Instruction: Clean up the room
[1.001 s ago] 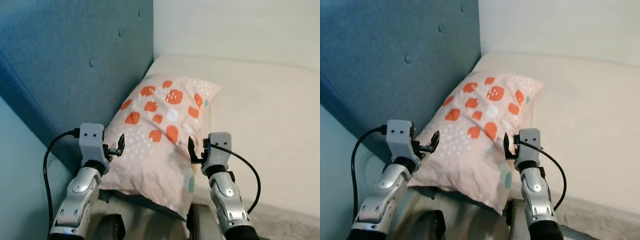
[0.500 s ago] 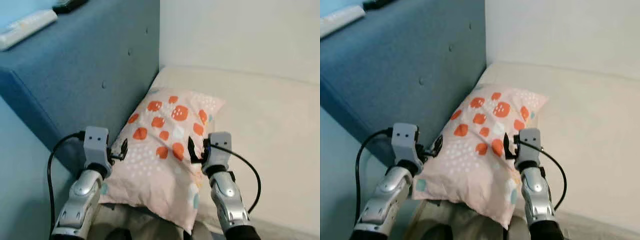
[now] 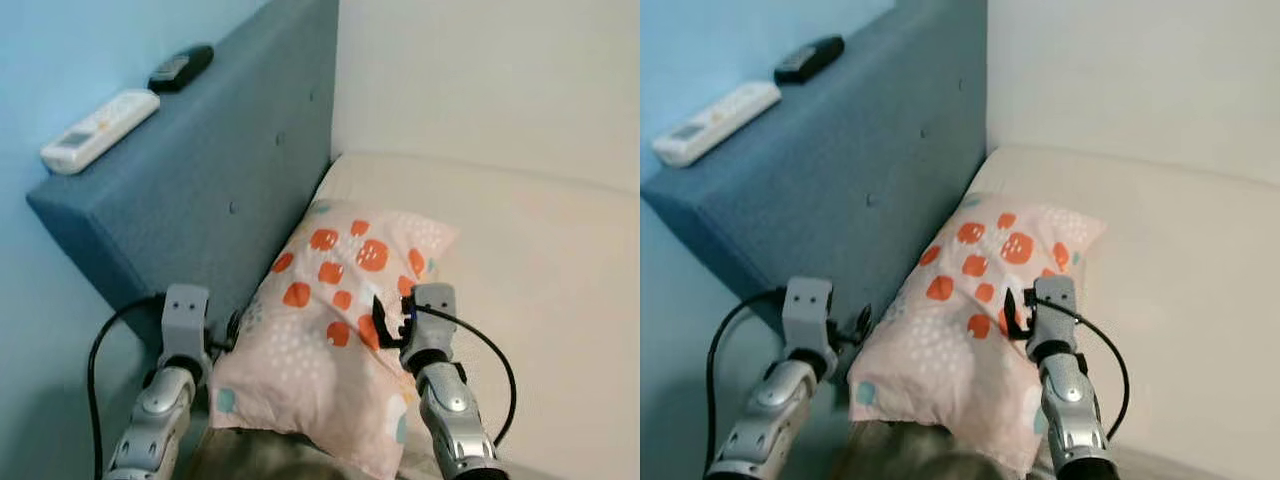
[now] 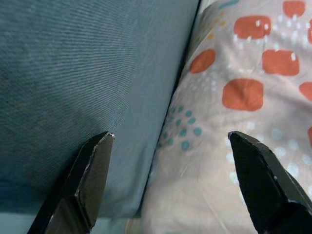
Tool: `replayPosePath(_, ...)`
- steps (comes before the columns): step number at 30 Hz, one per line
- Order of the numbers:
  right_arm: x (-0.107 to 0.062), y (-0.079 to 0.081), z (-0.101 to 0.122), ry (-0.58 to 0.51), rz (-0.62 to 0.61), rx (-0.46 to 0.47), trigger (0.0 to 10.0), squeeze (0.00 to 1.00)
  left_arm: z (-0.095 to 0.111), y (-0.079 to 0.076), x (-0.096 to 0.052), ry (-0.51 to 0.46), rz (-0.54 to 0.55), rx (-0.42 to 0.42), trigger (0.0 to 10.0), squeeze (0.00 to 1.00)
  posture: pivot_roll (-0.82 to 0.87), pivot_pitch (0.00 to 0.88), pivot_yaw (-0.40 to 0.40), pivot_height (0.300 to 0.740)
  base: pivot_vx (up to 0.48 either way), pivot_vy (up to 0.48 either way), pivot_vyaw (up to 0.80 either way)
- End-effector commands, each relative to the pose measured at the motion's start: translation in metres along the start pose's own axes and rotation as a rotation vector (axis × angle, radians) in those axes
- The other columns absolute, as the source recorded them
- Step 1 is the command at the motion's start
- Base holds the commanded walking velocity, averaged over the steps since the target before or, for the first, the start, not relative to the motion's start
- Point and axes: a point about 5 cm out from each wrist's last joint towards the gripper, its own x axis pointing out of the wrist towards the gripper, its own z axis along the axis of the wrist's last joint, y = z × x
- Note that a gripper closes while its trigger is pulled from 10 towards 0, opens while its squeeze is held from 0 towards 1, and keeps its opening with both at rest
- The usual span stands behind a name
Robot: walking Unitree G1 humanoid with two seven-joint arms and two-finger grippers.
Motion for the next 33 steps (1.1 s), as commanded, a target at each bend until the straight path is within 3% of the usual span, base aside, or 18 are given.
replayPosePath(1, -0.005, -0.001, -0.013, 0.064, -0.003, 0.009, 10.0, 0.00, -0.008, 0.011, -0.004, 0.022, 0.047, 0.014, 10.0, 0.00, -0.02, 0.103, 0.018, 0.725, 0.000, 0.000, 0.00)
replayPosePath(15, -0.008, -0.007, -0.034, 0.181, -0.022, -0.031, 10.0, 0.00, -0.017, -0.004, -0.006, 0.025, -0.007, 0.016, 10.0, 0.00, -0.02, 0.091, 0.001, 0.729, 0.000, 0.000, 0.00)
replayPosePath(19, -0.013, -0.003, -0.046, 0.245, 0.005, -0.028, 10.0, 0.00, -0.018, -0.009, -0.005, 0.020, -0.019, 0.008, 10.0, 0.00, -0.02, 0.084, 0.002, 0.729, 0.000, 0.000, 0.00)
replayPosePath(21, -0.021, 0.005, -0.062, 0.323, 0.044, -0.004, 10.0, 0.00, -0.025, -0.012, -0.003, 0.055, -0.018, 0.034, 10.0, 0.00, -0.01, 0.081, -0.001, 0.729, 0.000, 0.000, 0.00)
replayPosePath(25, -0.027, 0.009, -0.073, 0.376, 0.053, -0.004, 10.0, 0.00, -0.036, -0.012, -0.003, 0.102, -0.008, 0.058, 10.0, 0.00, -0.01, 0.079, -0.002, 0.729, 0.000, 0.000, 0.00)
replayPosePath(28, -0.029, 0.009, -0.077, 0.382, 0.051, -0.035, 10.0, 0.00, -0.046, -0.012, -0.003, 0.143, -0.004, 0.077, 10.0, 0.00, -0.01, 0.075, 0.002, 0.729, 0.000, 0.000, 0.00)
replayPosePath(33, -0.027, 0.006, -0.074, 0.361, 0.032, -0.034, 10.0, 0.00, -0.046, -0.015, -0.004, 0.130, -0.028, 0.062, 10.0, 0.00, -0.02, 0.067, 0.006, 0.729, 0.000, 0.000, 0.00)
